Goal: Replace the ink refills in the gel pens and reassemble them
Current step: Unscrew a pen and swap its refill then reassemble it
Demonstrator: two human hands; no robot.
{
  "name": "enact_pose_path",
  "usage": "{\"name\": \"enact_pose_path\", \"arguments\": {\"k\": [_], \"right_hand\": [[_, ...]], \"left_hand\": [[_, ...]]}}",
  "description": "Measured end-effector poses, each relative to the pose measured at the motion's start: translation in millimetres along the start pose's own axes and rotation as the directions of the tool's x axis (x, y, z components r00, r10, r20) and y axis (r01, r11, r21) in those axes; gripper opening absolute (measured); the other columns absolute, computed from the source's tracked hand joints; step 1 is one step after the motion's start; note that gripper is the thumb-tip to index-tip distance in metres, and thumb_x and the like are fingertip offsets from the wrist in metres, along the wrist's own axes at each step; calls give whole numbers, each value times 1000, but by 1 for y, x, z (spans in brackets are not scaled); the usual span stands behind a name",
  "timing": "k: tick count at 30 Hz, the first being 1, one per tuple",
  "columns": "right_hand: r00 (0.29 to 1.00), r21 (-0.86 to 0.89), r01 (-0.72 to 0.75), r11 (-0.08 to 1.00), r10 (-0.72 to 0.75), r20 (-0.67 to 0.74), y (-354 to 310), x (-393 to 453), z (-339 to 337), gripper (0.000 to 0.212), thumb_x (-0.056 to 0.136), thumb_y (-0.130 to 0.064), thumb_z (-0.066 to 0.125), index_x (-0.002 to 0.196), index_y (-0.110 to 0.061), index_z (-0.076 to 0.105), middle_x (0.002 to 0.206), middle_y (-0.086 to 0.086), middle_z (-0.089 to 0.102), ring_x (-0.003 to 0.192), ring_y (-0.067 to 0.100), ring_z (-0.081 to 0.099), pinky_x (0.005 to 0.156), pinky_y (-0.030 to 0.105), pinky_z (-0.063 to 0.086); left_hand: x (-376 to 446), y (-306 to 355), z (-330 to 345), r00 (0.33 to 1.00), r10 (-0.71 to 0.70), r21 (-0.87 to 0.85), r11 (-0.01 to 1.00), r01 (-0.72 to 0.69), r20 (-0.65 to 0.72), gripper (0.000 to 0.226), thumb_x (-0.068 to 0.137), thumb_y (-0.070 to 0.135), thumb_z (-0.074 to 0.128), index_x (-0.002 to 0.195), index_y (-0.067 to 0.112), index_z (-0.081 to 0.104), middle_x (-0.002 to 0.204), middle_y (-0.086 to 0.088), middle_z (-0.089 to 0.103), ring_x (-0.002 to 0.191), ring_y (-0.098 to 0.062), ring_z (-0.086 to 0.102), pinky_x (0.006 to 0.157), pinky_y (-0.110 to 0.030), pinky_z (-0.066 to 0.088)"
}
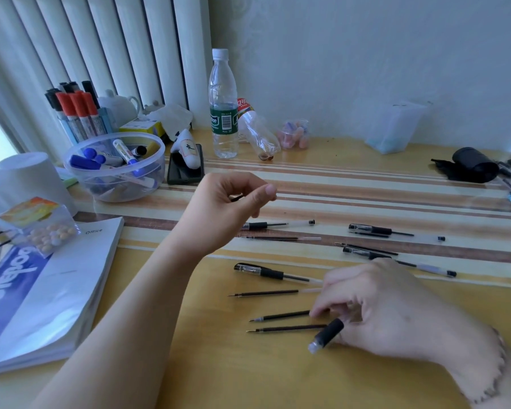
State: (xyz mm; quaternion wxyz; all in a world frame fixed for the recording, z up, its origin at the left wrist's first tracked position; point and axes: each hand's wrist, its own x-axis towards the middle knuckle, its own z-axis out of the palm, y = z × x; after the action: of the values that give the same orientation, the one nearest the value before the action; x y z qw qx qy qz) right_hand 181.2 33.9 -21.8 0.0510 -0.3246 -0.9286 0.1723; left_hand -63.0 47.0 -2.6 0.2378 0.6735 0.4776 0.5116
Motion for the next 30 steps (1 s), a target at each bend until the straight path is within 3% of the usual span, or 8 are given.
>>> {"name": "enact_pose_path", "arguments": {"k": [4,9,14,20,23,25,27,30], "right_hand": [[995,-32,-63,998,60,-80,8,-2,-1,21,80,-23,70,89,-42,70,77,-23,59,70,-3,54,63,13,40],[985,-37,-116,993,111,-129,6,-5,2,16,82,-30,69,90,-43,72,81,-19,59,72,5,56,55,16,34],[984,-81,-117,990,104,-144,7,-4,5,5,84,-44,63,85,-42,67,81,-24,54,72,3,55,57,20,41],[914,106,-136,985,166,-370,27,-16,-17,7,86,-40,63,83,-43,57,91,-18,64,67,17,63,58,39,53],[888,237,-159,958,244,-389,32,-18,-18,7,81,-48,59,85,-43,60,71,-15,68,48,15,54,54,30,47],[884,266,-146,953,247,-397,32,-16,-17,4,81,-41,62,85,-41,61,76,-19,70,55,9,61,60,32,54],[878,292,-136,947,252,-407,31,-14,-16,6,80,-39,62,85,-40,62,82,-18,72,69,16,69,68,45,57],[871,275,-127,953,240,-429,33,-13,-15,6,80,-42,62,85,-40,64,82,-18,71,78,9,70,71,44,57]], "left_hand": [[-1,1,3,999,-11,-20,1000,11,44,23,86,24,68,77,4,71,61,4,58,58,0,52,60,-9,41],[-1,-1,7,993,-36,-21,999,39,115,15,86,23,70,77,11,71,68,-2,62,64,-10,57,61,-27,48],[-3,-3,8,970,-87,13,996,86,229,15,83,25,72,81,10,75,84,-3,76,79,-15,69,75,-27,55],[-4,-2,4,926,-106,-29,992,125,364,12,83,16,71,88,7,77,87,-1,77,91,-10,71,85,-19,52],[-4,1,3,928,-109,-107,982,156,356,14,78,21,72,89,14,76,90,-9,77,93,-15,71,88,-24,53],[-4,2,3,930,-110,-134,977,166,351,18,74,25,71,89,17,76,90,-11,77,92,-15,71,90,-27,53],[-4,3,3,930,-107,-135,977,163,353,19,72,26,72,88,17,76,90,-12,77,92,-16,71,90,-29,54],[-4,2,4,933,-108,-132,978,162,344,18,71,27,73,86,18,77,89,-10,77,91,-14,71,88,-27,55]]}}
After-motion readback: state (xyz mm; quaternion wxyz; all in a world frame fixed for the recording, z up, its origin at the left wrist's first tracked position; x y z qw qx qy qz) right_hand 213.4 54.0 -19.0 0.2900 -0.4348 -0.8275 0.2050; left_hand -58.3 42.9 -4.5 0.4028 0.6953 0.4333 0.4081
